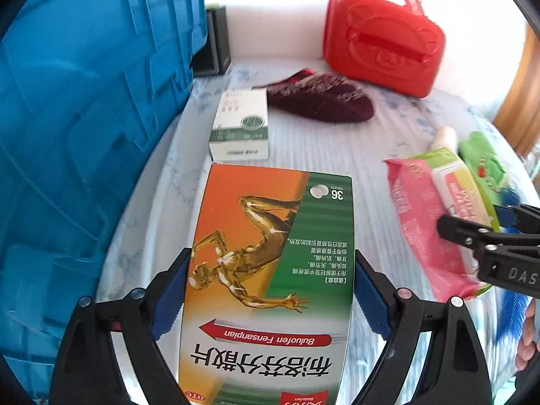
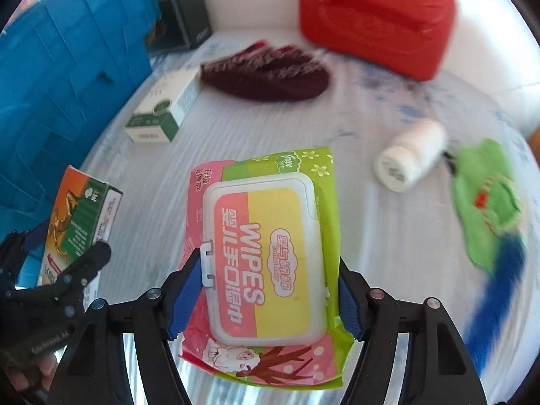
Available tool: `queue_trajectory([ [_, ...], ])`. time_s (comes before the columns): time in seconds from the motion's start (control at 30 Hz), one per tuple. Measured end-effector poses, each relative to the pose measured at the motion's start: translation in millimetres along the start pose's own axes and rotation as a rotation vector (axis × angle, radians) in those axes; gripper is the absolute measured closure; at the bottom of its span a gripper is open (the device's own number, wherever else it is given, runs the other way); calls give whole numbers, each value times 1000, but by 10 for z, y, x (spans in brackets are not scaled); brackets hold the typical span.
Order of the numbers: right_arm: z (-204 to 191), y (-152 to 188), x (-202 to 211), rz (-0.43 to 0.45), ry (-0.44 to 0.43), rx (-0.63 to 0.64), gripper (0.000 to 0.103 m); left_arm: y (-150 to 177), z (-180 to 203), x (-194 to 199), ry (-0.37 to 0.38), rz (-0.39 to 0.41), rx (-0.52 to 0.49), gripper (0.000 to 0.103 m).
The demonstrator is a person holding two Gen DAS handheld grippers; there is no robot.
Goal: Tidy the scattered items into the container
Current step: 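Lift the medicine box with the left gripper while the right gripper grasps the pink wipes pack, then carry the medicine box and wipes pack with both grippers over the blue crate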
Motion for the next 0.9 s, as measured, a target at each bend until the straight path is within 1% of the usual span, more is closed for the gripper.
queue_trajectory([
  [0.1,-1,25,352,68,23,-58,33,6,23,250,33,34,-44,14],
  [0.13,-32,25,465,90,29,-70,33,-7,39,368,46,59,-64,14],
  [0.2,-69,87,759,143,46,-84,33,-27,45,570,53,98,-75,14],
  [0.3,-133,86,1108,206,55,-82,33,-68,49,838,69,141,-75,14],
  [0.4,-195,22,1410,265,57,-62,33,-144,32,1175,47,209,-70,14],
  [0.47,-248,-52,1611,308,51,-35,33,-196,27,1372,34,238,-58,14],
  [0.6,-360,-200,1912,362,27,16,34,-353,10,1814,1,311,-63,14],
  [0.7,-535,-310,2148,406,11,59,34,-521,-134,2207,-28,368,-39,14],
  [0.77,-724,-415,2334,440,-8,92,34,-655,-328,2531,-52,424,-21,14],
  [0.87,-1103,-557,2581,484,-48,144,35,-825,-748,2914,-108,487,19,14],
  [0.9,-1247,-607,2638,497,-59,158,35,-879,-872,2977,-129,495,32,14],
])
Point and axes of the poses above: each gripper's, at about its wrist camera, not at the fingertips, and x roughly against the way its jaws point, z to its right, y to its underside, the point moved 8 cm from there along -x, roughly the way its jaws point, and after that the axes turned 4 degrees about x, right-handed, at the moved point
